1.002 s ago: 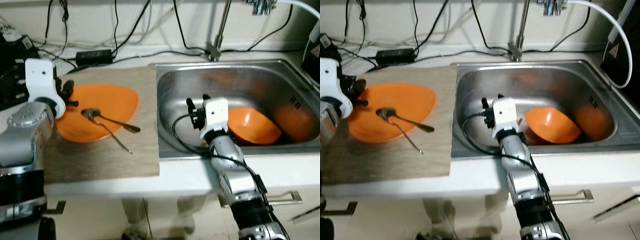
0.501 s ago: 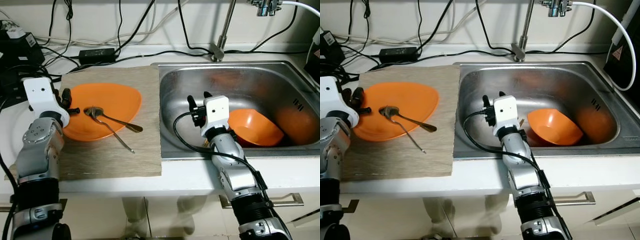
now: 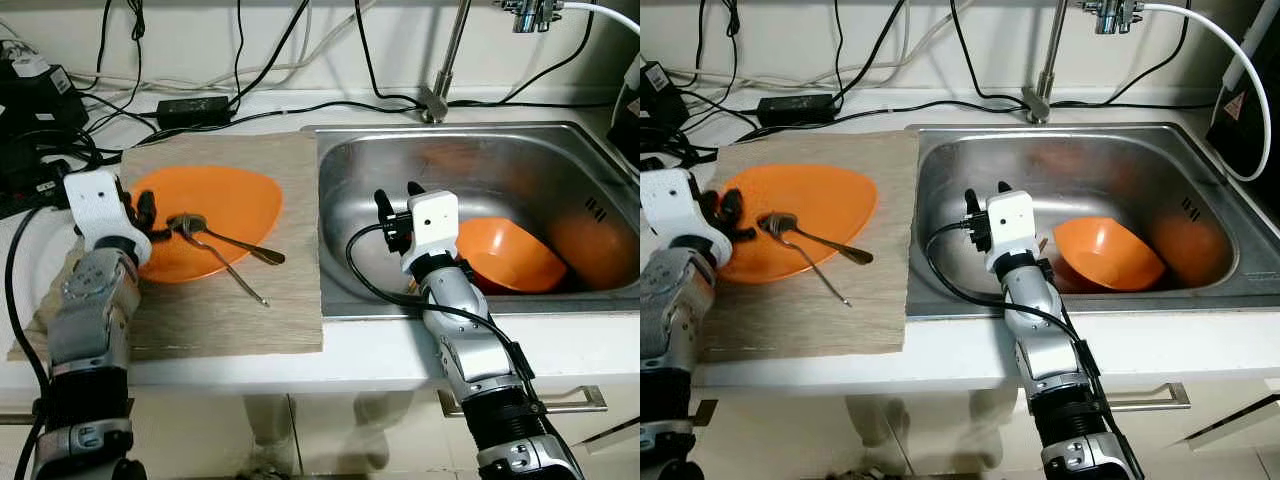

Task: Kitchen organization

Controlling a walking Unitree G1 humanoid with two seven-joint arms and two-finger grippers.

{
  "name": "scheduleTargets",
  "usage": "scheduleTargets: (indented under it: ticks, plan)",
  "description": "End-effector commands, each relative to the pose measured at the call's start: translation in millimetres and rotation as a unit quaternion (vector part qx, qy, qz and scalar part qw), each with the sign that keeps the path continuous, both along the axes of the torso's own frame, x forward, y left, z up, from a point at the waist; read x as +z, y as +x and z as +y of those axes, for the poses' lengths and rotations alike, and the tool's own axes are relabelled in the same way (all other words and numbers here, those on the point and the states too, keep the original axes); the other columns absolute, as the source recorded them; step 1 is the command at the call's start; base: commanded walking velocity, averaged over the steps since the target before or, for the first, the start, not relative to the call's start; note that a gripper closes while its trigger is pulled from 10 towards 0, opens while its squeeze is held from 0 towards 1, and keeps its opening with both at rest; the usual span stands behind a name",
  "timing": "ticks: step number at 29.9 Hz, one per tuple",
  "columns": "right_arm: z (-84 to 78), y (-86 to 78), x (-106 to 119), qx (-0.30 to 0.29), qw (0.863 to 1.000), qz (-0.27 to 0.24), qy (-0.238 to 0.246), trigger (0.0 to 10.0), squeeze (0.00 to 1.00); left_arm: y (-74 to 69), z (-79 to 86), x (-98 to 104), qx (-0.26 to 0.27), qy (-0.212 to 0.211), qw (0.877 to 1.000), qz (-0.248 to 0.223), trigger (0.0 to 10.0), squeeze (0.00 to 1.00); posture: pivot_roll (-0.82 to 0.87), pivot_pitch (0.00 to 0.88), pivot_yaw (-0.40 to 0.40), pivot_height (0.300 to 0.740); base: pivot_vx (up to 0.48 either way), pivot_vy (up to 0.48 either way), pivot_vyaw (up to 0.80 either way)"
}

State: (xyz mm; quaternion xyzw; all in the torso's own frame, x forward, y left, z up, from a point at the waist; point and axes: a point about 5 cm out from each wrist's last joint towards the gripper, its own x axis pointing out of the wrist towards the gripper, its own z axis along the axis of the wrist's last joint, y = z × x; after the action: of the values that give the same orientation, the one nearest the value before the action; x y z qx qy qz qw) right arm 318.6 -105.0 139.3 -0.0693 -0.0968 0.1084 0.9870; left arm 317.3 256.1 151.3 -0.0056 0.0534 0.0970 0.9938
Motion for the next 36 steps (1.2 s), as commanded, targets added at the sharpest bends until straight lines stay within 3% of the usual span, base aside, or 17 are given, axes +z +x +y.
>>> scheduleTargets:
  ticks: [1,13,22,27,33,36]
  plan:
    - [-2.2,-3.2,-13.1,-0.005,1.0,0.023,-0.004,10.0,0.0,-2.1,-1.3,-1.4,-0.013,0.015,1.0,0.015,10.0,0.0,0.03,0.008,0.057,0.74,0.0,0.0,0.0]
    - [-0.4,-4.3,-15.9,-0.005,1.0,0.029,-0.001,10.0,0.0,-9.9,3.4,-0.2,-0.027,0.036,0.998,0.04,10.0,0.0,0.04,0.007,0.068,0.74,0.0,0.0,0.0]
    - [1.0,-4.7,-18.2,-0.002,0.999,0.033,-0.002,10.0,0.0,-17.9,5.7,11.7,-0.042,0.043,0.997,0.046,10.0,0.0,0.06,0.004,0.069,0.74,0.0,0.0,0.0]
    - [2.9,-4.8,-16.9,0.001,0.999,0.036,0.01,10.0,0.0,-27.5,3.3,9.4,-0.049,0.04,0.996,0.059,10.0,0.0,0.06,0.002,0.072,0.74,0.0,0.0,0.0]
    - [16.3,-10.0,-4.3,0.072,0.993,0.065,0.062,10.0,0.0,-32.2,-0.7,4.4,-0.054,0.036,0.995,0.072,10.0,0.0,0.06,0.004,0.071,0.74,0.0,0.0,0.0]
    - [32.3,-27.4,3.8,0.202,0.969,0.116,0.078,10.0,0.0,-33.7,-2.5,2.9,-0.055,0.034,0.995,0.08,10.0,0.0,0.06,0.006,0.071,0.74,0.0,0.0,0.0]
